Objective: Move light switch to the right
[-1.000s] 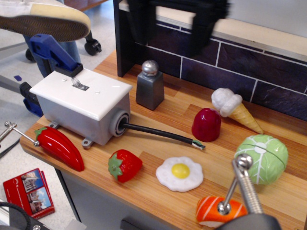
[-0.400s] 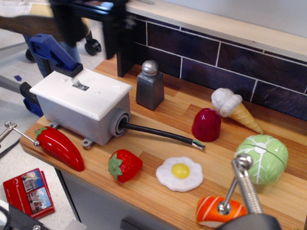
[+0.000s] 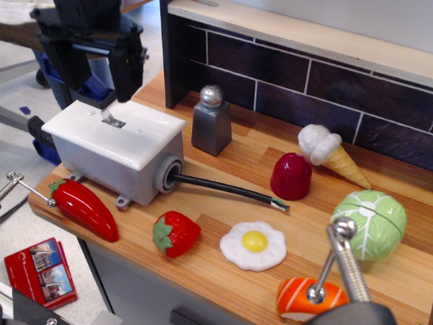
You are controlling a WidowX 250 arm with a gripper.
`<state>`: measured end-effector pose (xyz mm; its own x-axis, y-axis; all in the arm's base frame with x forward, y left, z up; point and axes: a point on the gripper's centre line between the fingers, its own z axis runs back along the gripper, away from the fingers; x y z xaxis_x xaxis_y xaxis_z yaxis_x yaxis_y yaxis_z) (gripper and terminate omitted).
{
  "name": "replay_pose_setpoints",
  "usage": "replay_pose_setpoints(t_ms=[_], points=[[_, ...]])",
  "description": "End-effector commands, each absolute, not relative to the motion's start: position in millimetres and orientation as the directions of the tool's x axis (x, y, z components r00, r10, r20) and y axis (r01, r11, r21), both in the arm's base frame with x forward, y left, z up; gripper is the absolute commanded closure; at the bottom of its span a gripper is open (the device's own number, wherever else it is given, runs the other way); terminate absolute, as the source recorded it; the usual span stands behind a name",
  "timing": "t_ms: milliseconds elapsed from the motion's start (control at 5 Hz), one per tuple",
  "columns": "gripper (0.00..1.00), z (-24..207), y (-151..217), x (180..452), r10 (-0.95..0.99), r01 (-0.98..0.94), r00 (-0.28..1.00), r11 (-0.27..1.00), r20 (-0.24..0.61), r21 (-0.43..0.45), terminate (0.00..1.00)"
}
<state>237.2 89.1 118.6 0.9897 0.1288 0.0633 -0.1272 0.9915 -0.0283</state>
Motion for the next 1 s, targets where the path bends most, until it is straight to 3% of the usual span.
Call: replay_pose_setpoints(t_ms=[0, 400, 800], points=[[0.0, 98.2, 107.4, 241.9, 0.137, -0.138, 0.986, 0.99, 0.093, -0.002, 0.0], [0.0, 83.3, 108.1, 245.2, 0.105, -0.104, 0.989, 0.994, 0.105, -0.022, 0.0], [0.0, 67.2, 83.4, 244.5, 0.092, -0.09, 0.993, 0.995, 0.067, -0.033, 0.0]])
